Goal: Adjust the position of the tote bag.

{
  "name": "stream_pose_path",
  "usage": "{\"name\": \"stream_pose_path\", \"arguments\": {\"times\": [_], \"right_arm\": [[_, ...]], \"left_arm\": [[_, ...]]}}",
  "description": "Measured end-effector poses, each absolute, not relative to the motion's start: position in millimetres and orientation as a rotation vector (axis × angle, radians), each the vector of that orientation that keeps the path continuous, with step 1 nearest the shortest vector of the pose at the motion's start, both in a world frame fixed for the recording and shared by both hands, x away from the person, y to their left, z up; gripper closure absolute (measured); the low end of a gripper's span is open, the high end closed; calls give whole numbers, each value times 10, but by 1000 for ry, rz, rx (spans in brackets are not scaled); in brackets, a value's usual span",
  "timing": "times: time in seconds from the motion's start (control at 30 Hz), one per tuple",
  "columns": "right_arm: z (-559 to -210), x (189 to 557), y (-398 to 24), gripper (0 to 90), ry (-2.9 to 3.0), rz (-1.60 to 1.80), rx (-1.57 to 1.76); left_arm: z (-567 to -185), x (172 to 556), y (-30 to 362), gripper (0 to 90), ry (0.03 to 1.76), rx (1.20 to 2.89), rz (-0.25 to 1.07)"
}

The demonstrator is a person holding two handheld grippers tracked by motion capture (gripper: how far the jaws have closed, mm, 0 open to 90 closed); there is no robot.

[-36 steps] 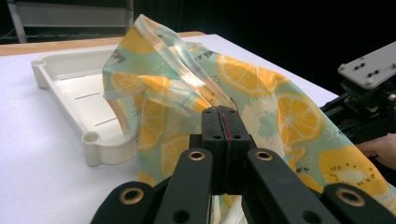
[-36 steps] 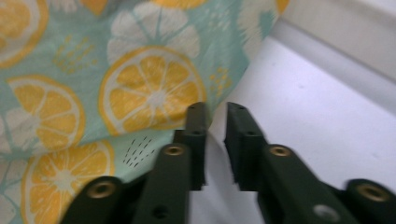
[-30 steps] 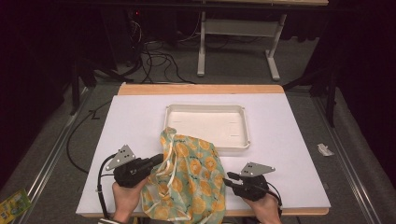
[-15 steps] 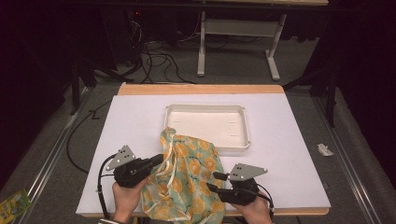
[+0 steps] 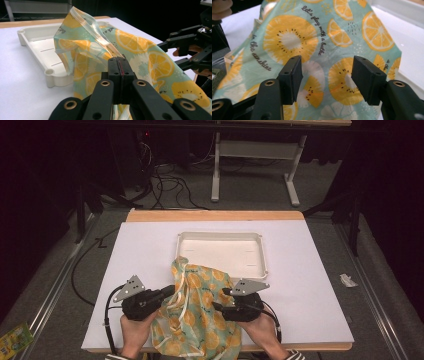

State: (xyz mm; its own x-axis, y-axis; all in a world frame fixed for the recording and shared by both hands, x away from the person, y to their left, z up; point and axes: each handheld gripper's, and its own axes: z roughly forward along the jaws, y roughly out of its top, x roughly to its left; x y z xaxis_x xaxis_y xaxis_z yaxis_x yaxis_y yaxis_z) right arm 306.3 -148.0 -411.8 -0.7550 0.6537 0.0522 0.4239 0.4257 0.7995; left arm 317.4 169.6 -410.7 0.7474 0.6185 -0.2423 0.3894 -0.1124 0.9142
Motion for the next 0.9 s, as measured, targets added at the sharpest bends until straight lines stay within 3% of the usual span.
{"name": "stream_pose_path", "arguments": {"times": [0.37,0.9], "right_arm": [[-4191,3110,-1493,428,2445,1221,954],[-4165,3112,-1595,785,2450,1242,963]], "left_arm": [[-4093,3196,1721,900,803,1728,239],[-4087,3221,1686,900,797,1726,240]]}}
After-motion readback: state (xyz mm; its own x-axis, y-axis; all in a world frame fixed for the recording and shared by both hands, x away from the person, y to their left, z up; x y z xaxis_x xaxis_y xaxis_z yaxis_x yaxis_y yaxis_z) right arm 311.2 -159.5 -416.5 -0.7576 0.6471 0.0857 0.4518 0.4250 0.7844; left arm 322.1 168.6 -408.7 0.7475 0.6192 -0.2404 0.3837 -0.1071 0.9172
